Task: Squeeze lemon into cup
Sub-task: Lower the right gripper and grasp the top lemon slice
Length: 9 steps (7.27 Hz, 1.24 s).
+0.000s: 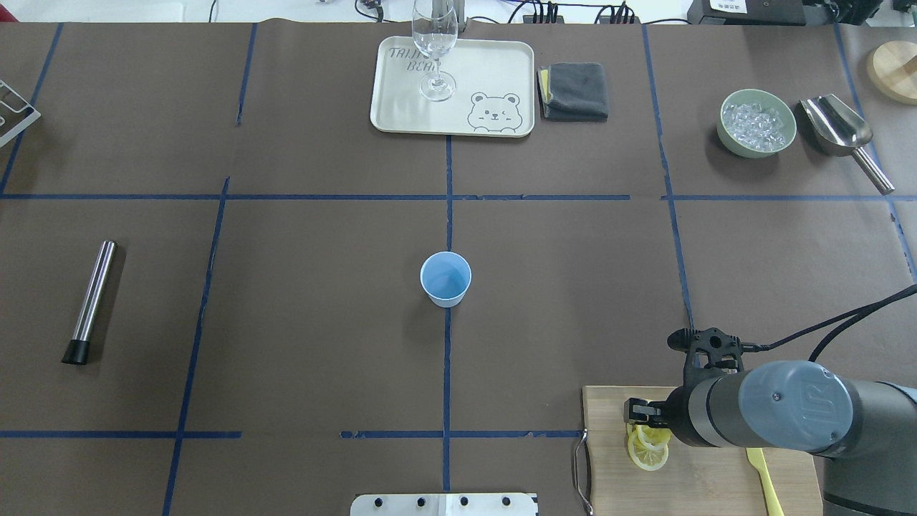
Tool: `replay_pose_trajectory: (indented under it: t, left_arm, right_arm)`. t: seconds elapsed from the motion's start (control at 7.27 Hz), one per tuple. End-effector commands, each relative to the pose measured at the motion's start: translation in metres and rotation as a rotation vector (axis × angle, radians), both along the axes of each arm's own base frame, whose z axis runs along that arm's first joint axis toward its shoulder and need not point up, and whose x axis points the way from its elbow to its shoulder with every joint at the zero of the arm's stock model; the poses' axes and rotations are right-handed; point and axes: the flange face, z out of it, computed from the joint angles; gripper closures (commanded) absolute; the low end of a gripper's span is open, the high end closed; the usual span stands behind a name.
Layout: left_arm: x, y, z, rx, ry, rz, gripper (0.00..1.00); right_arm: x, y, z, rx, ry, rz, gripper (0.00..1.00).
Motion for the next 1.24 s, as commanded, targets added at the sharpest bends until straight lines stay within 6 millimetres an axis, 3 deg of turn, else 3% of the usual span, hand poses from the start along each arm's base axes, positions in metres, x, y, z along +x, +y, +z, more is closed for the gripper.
replay_pose_trajectory:
  t: [0.0, 0.41, 0.96, 1.1]
  left_arm:
    - [0.000, 0.003, 0.000, -0.003, 0.008, 0.003, 0.00]
    - [0.001, 0.008, 0.001, -0.007, 0.019, 0.006, 0.00]
    - [-0.001, 0.011, -0.001, -0.003, 0.020, 0.004, 0.00]
    - [-0.001, 0.015, 0.002, -0.009, 0.019, 0.004, 0.00]
  right_arm:
    - [0.008, -0.006, -0.002, -0.004, -0.005, 0.014, 0.59]
    - [0.018, -0.013, -0.007, -0.003, -0.013, 0.034, 0.57]
    - [0.039, -0.011, -0.025, 0.001, -0.042, 0.045, 0.55]
    - [0.044, -0.018, -0.032, 0.004, -0.056, 0.064, 0.55]
